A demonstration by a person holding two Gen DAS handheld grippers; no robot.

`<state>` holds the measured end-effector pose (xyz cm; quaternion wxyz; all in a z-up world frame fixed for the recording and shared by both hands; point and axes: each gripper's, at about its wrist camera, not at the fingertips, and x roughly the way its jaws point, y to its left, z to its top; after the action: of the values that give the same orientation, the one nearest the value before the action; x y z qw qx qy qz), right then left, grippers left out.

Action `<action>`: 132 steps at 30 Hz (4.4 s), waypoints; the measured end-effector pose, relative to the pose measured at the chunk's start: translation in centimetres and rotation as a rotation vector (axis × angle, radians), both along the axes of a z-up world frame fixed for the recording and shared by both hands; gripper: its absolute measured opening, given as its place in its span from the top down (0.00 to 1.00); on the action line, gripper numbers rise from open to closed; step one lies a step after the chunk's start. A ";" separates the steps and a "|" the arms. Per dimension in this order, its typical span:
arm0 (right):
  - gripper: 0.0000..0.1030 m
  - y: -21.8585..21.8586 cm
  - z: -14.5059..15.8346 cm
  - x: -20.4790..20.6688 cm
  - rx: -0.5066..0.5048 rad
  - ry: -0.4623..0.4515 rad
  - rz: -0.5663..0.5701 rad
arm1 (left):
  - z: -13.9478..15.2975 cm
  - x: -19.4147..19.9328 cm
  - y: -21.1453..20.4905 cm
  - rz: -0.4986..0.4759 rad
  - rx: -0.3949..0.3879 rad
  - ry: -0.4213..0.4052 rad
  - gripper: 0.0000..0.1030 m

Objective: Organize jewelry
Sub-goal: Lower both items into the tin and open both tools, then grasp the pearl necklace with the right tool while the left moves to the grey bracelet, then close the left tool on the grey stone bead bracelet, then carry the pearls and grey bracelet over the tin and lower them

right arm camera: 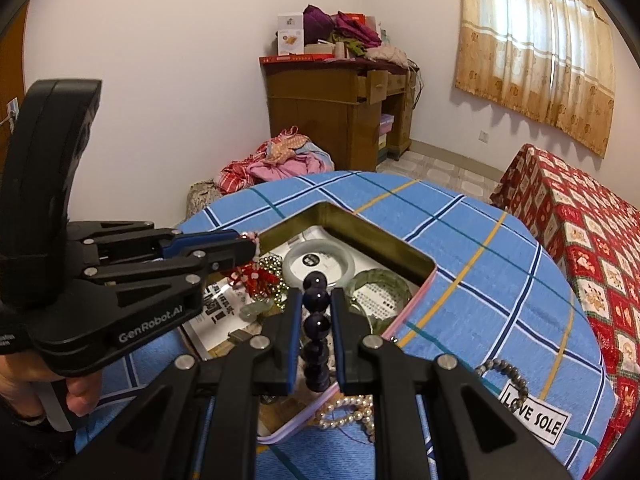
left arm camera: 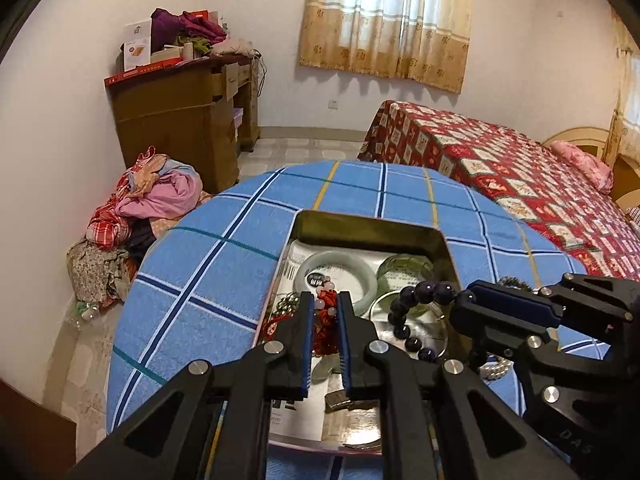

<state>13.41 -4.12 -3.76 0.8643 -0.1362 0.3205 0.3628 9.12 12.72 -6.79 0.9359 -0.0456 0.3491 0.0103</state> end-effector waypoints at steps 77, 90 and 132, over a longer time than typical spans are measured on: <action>0.92 -19.7 -1.9 4.6 0.164 0.055 -0.508 | -4.5 8.8 -19.4 -0.208 0.138 0.179 0.47; 0.92 -19.3 -1.3 3.6 0.168 0.032 -0.478 | -3.8 6.1 -19.1 -0.268 0.109 0.130 0.92; 0.92 -7.3 4.0 -0.2 0.170 -0.077 -0.160 | 4.7 -2.2 -4.8 0.045 0.104 -0.120 0.92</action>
<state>13.19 -11.41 0.25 0.9107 -0.0503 0.2649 0.3130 6.97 7.88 -2.09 0.9558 -0.0054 0.2901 0.0468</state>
